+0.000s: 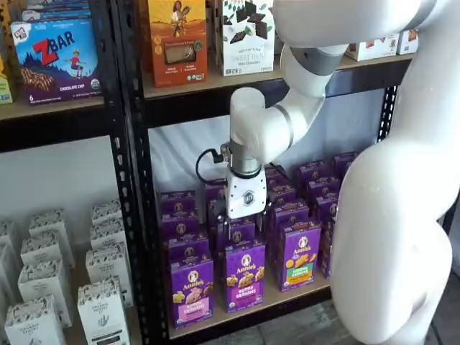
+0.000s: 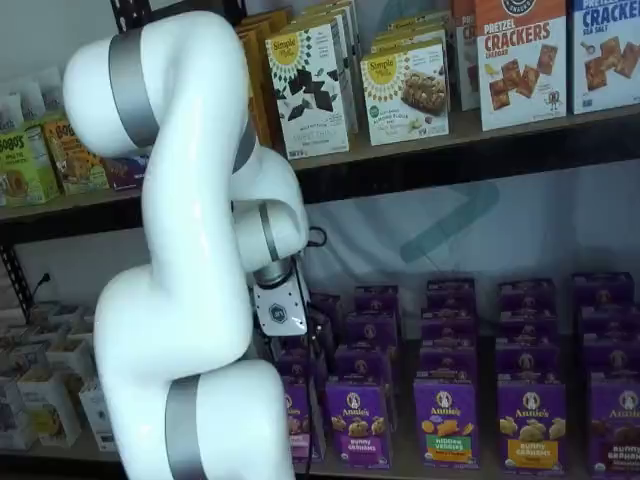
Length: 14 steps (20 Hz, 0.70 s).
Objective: Pick up the purple box with a pink patch in the middle, on the bottom shelf, the first box from the left
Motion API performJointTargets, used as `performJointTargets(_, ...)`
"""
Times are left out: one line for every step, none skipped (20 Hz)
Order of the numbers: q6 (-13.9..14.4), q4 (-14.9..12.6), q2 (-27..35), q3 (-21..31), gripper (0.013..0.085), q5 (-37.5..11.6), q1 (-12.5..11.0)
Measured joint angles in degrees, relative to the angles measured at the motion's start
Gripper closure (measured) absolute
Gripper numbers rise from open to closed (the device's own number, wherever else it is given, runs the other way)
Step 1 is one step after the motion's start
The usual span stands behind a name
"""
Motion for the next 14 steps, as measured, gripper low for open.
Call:
performJointTargets(0.07,0.02,0.26,0.07,0.0130,-0.49,0.09)
performJointTargets(-0.15,0.41,0.54,0.24,0.0130,-1.20,0.20)
performJointTargets(-0.43,0.92,0.89,0.48,0.0130,-2.18,0.36)
performJointTargets(-0.55,1.34,1.33,0.63,0.0130,-3.01,0.60)
performJointTargets(-0.56,1.64,1.74,0.67,0.0130,-3.45,0.87)
performJointTargets(-0.57,2.08,2.31,0.67,0.0130,-3.95,1.26)
performJointTargets(-0.80,2.64,2.71,0.66,0.0130,-4.32,1.56)
performJointTargets(-1.05,3.39,3.29,0.57,0.0130,-4.72,1.99)
performJointTargets(-0.61,3.39,3.91,0.33,0.0130,-4.76,2.41)
performJointTargets(0.05,3.15,4.58,0.06,0.0130,-4.89,2.85)
performJointTargets(0.72,2.86,5.24,-0.18,0.0130,-5.08,3.23)
performJointTargets(1.25,2.67,5.90,-0.44,0.0130,-5.30,3.58)
performJointTargets(1.77,2.50,6.68,-0.76,0.0130,-5.46,3.94)
performJointTargets(2.10,2.50,7.51,-1.13,0.0130,-5.59,4.27)
